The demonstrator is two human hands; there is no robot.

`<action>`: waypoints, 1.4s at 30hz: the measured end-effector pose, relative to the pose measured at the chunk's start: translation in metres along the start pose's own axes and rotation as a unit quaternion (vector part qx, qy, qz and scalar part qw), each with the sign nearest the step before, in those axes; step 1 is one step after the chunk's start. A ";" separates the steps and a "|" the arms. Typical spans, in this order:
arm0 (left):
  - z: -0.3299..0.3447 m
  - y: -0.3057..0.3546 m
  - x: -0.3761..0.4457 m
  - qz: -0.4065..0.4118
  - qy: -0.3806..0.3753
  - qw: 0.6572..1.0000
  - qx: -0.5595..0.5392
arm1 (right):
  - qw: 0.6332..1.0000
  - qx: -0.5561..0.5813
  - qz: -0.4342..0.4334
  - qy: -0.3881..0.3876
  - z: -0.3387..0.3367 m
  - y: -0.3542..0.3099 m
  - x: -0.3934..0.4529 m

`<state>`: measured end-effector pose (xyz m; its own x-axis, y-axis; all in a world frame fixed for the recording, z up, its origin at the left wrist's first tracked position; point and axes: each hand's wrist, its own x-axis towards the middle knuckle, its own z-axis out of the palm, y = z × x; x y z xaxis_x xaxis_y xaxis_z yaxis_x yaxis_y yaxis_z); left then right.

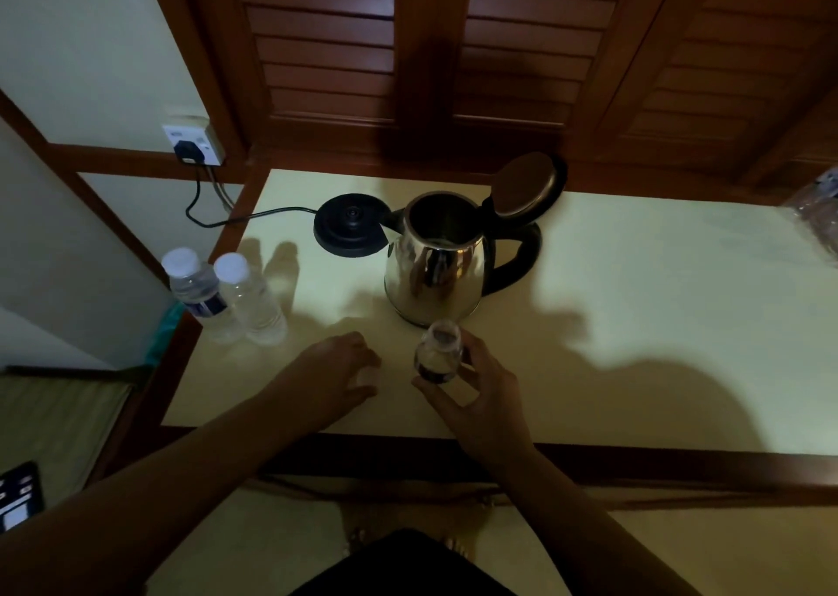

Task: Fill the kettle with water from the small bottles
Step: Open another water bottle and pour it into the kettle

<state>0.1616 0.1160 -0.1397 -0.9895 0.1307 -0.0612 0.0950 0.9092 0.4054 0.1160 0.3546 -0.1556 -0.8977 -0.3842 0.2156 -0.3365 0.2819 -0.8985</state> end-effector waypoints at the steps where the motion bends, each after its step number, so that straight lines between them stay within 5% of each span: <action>1: -0.001 0.001 0.000 0.000 0.001 1.000 -0.002 | 1.000 0.000 0.001 0.001 0.000 0.000 -0.001; 4: -0.016 0.012 0.001 0.005 0.075 0.994 -0.085 | 1.000 0.008 0.002 0.002 0.001 0.000 -0.001; 8: -0.062 0.053 0.008 0.040 0.197 0.942 -0.270 | 1.000 0.024 -0.001 0.014 0.003 0.000 -0.002; 13: -0.074 0.077 0.019 0.132 0.168 0.957 -0.196 | 0.999 0.041 -0.012 0.011 0.003 0.004 -0.003; 24: -0.083 0.091 0.029 0.131 0.088 0.987 -0.034 | 0.999 0.039 -0.017 0.007 0.002 0.001 0.000; 29: -0.098 0.101 0.043 0.135 -0.041 0.990 0.011 | 0.999 0.048 -0.015 0.012 0.001 0.009 0.001; 32: -0.102 0.103 0.045 0.129 -0.014 0.991 0.009 | 0.998 0.045 -0.021 0.025 0.002 0.011 0.001; 37: -0.092 0.119 0.039 0.016 0.016 0.967 0.253 | 0.999 0.031 -0.015 0.020 0.003 0.012 0.002; 42: -0.102 0.128 0.041 0.084 -0.022 0.954 0.286 | 0.999 0.025 -0.021 0.003 -0.001 0.009 0.005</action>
<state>0.1220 0.1971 0.0024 -0.9507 0.2990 -0.0825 0.3085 0.9391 -0.1514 0.1083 0.3561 -0.1624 -0.8848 -0.3894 0.2559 -0.3593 0.2204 -0.9068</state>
